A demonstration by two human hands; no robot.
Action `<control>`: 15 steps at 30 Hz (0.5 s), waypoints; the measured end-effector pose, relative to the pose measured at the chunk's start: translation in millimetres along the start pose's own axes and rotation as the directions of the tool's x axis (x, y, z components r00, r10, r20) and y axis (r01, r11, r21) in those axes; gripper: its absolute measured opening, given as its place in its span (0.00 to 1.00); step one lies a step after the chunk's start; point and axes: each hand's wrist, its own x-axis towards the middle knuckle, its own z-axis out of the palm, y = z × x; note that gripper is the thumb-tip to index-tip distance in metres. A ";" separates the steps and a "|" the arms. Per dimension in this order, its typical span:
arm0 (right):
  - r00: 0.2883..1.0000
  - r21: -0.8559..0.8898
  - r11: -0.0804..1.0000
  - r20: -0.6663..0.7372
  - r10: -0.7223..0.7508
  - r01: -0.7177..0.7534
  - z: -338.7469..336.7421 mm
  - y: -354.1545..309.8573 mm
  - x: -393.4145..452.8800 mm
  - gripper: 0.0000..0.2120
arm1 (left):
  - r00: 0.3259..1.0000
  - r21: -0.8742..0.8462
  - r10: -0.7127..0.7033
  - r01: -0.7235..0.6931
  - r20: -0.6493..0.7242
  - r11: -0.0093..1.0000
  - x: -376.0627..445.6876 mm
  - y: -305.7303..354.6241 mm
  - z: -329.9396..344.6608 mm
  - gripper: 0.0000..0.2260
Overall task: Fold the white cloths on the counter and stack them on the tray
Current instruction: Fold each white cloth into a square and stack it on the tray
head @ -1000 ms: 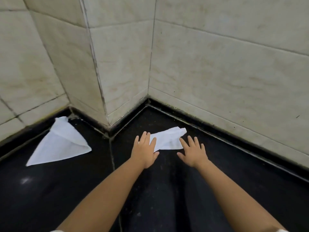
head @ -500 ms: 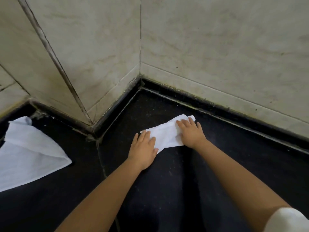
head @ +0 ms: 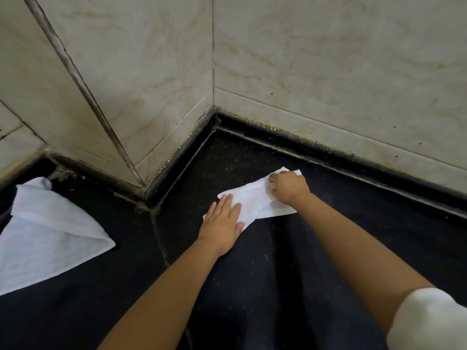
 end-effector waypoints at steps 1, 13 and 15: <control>0.999 0.004 1.000 -0.035 0.004 -0.004 0.2 0.4 -0.6 0.16 | 1.000 0.001 0.000 0.000 0.001 1.000 -0.5 0.2 0.5 0.23; 0.866 -0.124 0.936 -0.356 -0.352 0.329 1.7 25.0 -87.4 0.06 | 0.979 -0.062 0.008 -0.021 -0.206 0.998 3.8 26.6 -30.1 0.26; 0.842 -0.082 0.923 -0.386 -0.377 0.376 3.6 27.2 -104.8 0.11 | 0.982 -0.003 0.088 -0.090 -0.169 0.996 7.2 38.0 -36.4 0.19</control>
